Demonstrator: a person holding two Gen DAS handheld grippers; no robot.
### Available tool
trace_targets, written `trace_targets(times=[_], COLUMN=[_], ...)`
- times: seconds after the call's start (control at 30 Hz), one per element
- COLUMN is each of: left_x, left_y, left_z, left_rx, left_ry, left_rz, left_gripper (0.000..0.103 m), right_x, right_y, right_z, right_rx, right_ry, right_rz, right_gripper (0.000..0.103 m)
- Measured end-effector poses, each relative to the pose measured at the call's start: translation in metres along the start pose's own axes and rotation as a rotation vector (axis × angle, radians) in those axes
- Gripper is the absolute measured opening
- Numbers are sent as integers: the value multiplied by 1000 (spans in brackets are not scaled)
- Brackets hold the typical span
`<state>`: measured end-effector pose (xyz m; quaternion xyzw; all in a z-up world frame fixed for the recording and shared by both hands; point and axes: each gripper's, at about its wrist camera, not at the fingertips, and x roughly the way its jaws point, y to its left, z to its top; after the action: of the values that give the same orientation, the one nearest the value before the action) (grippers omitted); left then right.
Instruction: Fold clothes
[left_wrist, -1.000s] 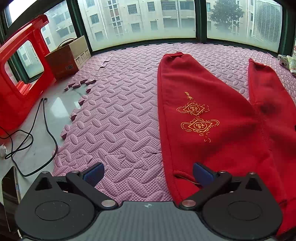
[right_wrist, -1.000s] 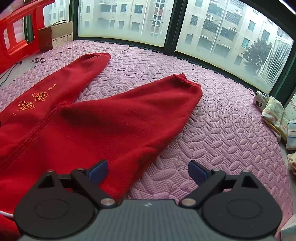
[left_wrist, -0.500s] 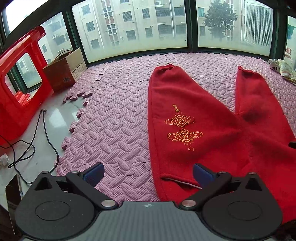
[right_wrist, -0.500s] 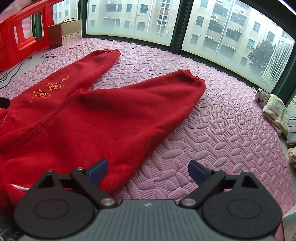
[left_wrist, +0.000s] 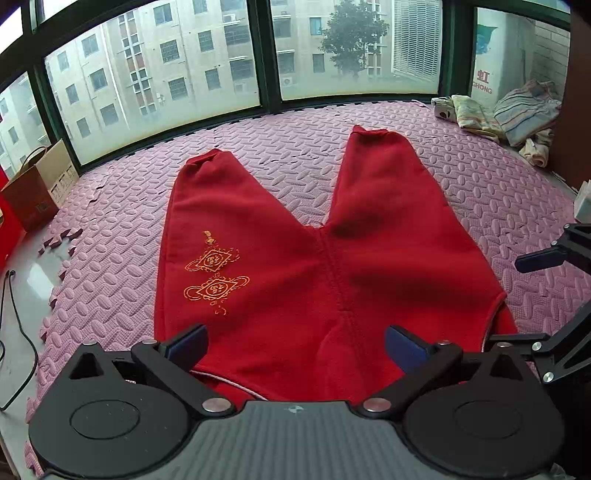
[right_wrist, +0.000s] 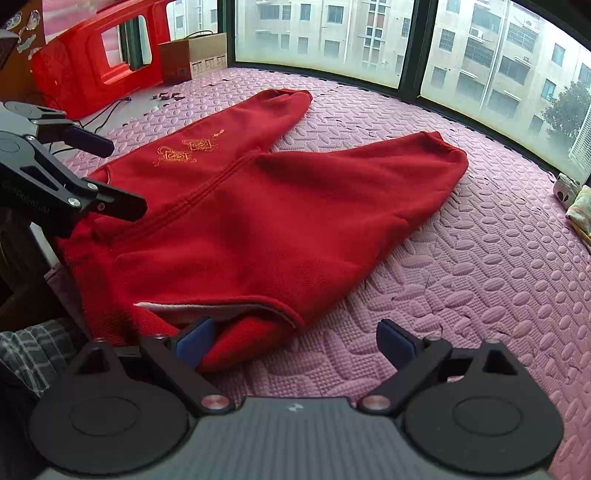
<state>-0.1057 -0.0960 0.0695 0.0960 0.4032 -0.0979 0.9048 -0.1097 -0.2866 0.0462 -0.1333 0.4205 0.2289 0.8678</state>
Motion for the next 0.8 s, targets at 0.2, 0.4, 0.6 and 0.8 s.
trace_targets(times=[0.2,0.4,0.6,0.8], left_x=[-8,-20,-13,6], left_y=[-22,-50,-90,-102], left_z=[4,3,-9,-17], left_rx=[67,163,342,380], left_ry=[-37,-83,-88,-31], left_rz=[-76,-220,-304,-284], left_gripper=[103,103,93,75], right_x=[-13,-8,26,73], right_y=[-25,-66,-120,-176], right_z=[13,38,67,94], right_rx=[64,116,230,414], right_ry=[-24,-46,-59,-67], right_rz=[56,28,-49,-67], right_gripper=[96,95,83,68])
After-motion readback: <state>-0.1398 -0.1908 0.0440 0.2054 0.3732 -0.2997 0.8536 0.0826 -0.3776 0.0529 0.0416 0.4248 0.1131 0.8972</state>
